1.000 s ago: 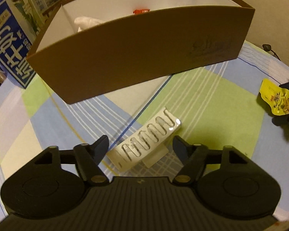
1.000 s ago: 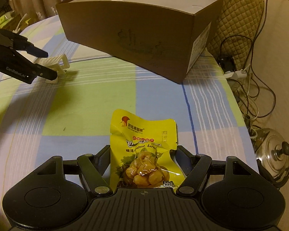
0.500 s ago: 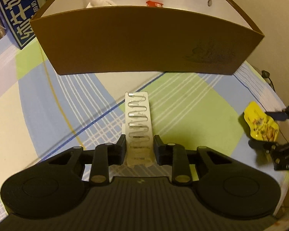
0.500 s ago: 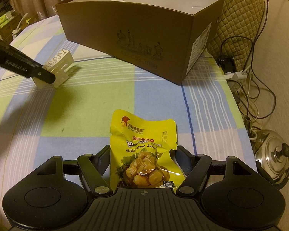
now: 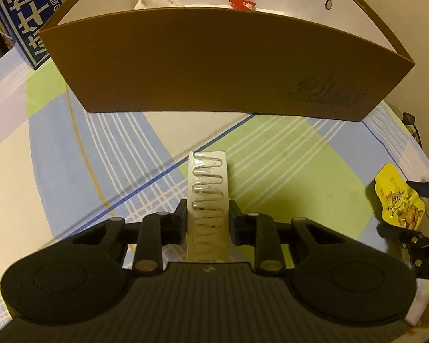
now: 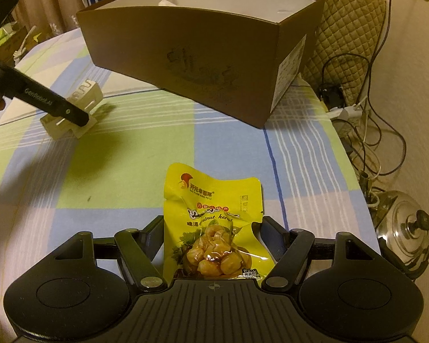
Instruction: Organize objects
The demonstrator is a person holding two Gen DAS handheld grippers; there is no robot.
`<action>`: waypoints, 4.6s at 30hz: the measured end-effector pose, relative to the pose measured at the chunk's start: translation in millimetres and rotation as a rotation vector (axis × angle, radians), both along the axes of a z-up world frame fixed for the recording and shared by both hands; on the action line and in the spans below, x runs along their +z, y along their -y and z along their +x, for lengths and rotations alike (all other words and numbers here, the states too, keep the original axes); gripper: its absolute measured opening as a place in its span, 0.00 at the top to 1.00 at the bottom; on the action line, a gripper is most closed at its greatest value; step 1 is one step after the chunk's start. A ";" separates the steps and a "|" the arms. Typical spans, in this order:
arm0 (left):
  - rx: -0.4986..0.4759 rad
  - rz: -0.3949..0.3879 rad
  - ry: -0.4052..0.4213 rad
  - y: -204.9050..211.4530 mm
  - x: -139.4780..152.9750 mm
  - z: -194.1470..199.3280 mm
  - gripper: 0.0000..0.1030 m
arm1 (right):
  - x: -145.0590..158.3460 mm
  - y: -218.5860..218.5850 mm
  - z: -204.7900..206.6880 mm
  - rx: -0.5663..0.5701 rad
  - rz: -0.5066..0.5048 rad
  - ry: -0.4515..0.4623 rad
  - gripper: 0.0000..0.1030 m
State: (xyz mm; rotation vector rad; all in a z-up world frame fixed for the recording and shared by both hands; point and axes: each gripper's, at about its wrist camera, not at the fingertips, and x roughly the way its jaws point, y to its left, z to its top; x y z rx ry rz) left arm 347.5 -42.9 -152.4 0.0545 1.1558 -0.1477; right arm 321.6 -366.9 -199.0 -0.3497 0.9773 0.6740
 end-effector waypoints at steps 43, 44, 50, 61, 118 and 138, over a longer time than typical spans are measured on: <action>0.075 -0.070 0.206 -20.8 103.7 -42.2 0.78 | 101.5 -30.0 5.8 0.059 0.197 0.040 0.37; 0.070 -0.071 0.218 -19.0 108.7 -38.3 0.78 | 107.5 -31.7 9.0 0.058 0.211 0.042 0.37; 0.046 -0.072 0.274 -8.8 132.3 -11.1 0.78 | 137.9 -43.4 39.0 0.054 0.285 0.074 0.37; -0.002 -0.082 0.304 15.3 149.3 62.3 0.78 | 148.9 -73.0 115.7 -0.003 0.317 0.085 0.37; -0.020 -0.039 0.149 26.7 72.5 193.7 0.77 | 78.6 -124.4 234.9 -0.044 0.148 0.086 0.23; -0.005 -0.009 0.165 26.3 81.5 184.1 0.49 | 96.4 -103.8 204.1 -0.039 0.202 0.081 0.22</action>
